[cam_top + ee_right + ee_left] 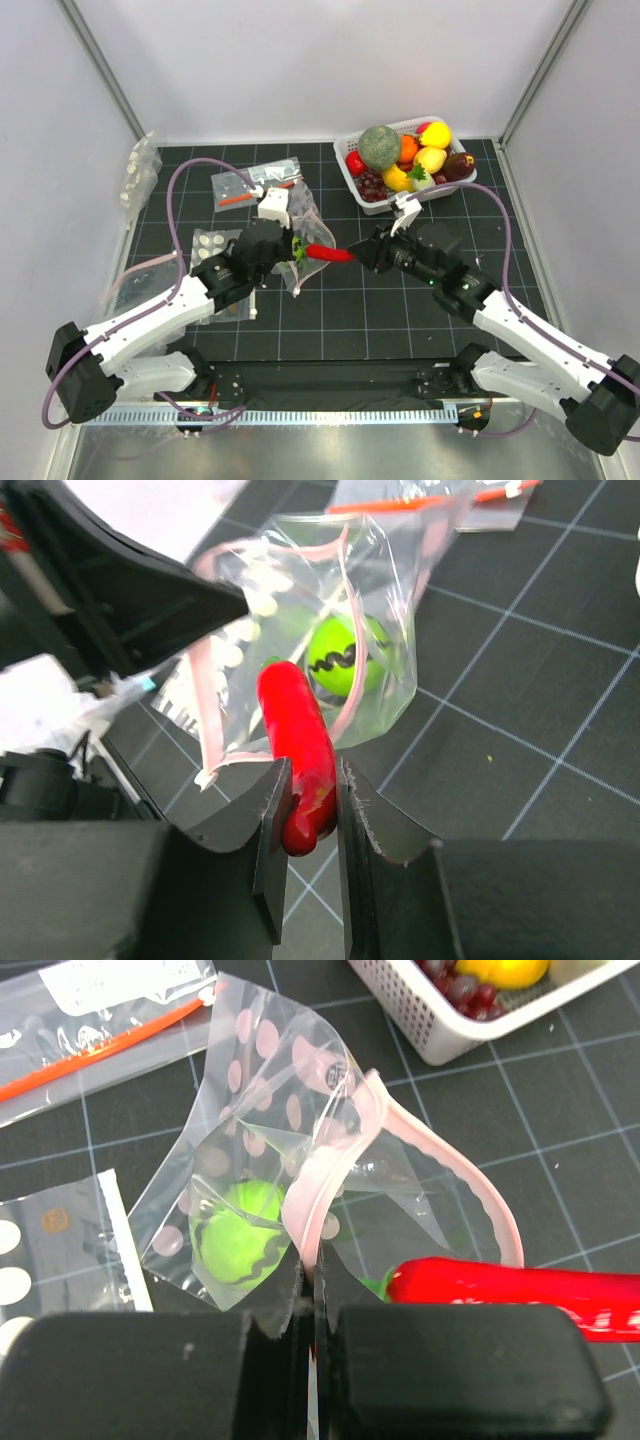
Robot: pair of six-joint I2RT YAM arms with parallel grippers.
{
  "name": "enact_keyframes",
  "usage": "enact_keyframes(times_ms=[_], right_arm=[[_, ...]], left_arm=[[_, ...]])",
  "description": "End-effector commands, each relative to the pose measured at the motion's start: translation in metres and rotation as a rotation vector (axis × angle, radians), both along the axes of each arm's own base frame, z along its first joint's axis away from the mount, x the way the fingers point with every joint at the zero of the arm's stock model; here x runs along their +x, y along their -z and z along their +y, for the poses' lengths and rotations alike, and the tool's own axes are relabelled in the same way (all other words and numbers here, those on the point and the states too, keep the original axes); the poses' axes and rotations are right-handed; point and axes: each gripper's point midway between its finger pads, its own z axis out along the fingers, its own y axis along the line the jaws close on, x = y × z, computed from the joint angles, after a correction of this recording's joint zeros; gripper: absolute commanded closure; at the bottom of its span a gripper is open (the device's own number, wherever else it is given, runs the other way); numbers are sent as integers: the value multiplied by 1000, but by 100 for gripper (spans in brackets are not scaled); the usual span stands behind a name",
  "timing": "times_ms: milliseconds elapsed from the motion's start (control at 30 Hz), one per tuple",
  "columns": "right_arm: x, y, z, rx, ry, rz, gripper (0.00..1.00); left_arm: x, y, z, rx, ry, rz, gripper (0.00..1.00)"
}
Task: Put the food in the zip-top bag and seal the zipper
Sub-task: Place the fake vegetable in the zipper food storage bag.
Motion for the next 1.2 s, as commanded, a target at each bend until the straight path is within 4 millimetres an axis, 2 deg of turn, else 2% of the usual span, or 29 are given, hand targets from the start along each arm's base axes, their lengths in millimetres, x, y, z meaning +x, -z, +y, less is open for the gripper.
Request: enact_keyframes(times_ms=[0, 167, 333, 367, 433, 633, 767, 833, 867, 900, 933, 1000, 1033, 1133, 1167], right_arm=[[4, -8, 8, -34, -15, -14, 99], [3, 3, 28, -64, -84, 11, 99], [-1, 13, 46, -134, -128, 17, 99], [-2, 22, 49, -159, -144, 31, 99], [-2, 24, 53, -169, -162, 43, 99], [0, 44, 65, -218, -214, 92, 99], [10, 52, 72, -206, -193, 89, 99], [12, 62, 73, -206, -183, 101, 99], [16, 59, 77, -189, -178, 84, 98], [18, 63, 78, -191, -173, 86, 94], [20, 66, 78, -190, -165, 93, 75], [23, 66, 78, -186, -150, 85, 48], [24, 62, 75, -182, -133, 76, 32], [21, 52, 69, -158, -118, 40, 22], [19, 39, 64, -131, -107, 13, 22]], left_arm=[[7, -28, -2, -85, -26, -95, 100], [8, -29, -15, -129, 2, -72, 100], [7, -16, -27, -120, 32, -49, 100], [6, -16, -33, -131, 59, -54, 100], [1, -10, -38, -124, 102, -49, 100], [-17, -14, -60, -160, 211, -19, 100], [-20, -17, -61, -170, 218, -23, 100], [-19, -16, -58, -164, 206, -26, 100], [-20, -16, -57, -162, 203, -28, 100], [-21, -16, -55, -164, 201, -31, 100], [-20, -17, -54, -167, 197, -37, 100], [-22, -20, -52, -176, 198, -47, 100], [-22, -22, -51, -179, 197, -52, 100], [-22, -24, -46, -176, 181, -64, 100], [-22, -24, -44, -180, 174, -65, 100]])
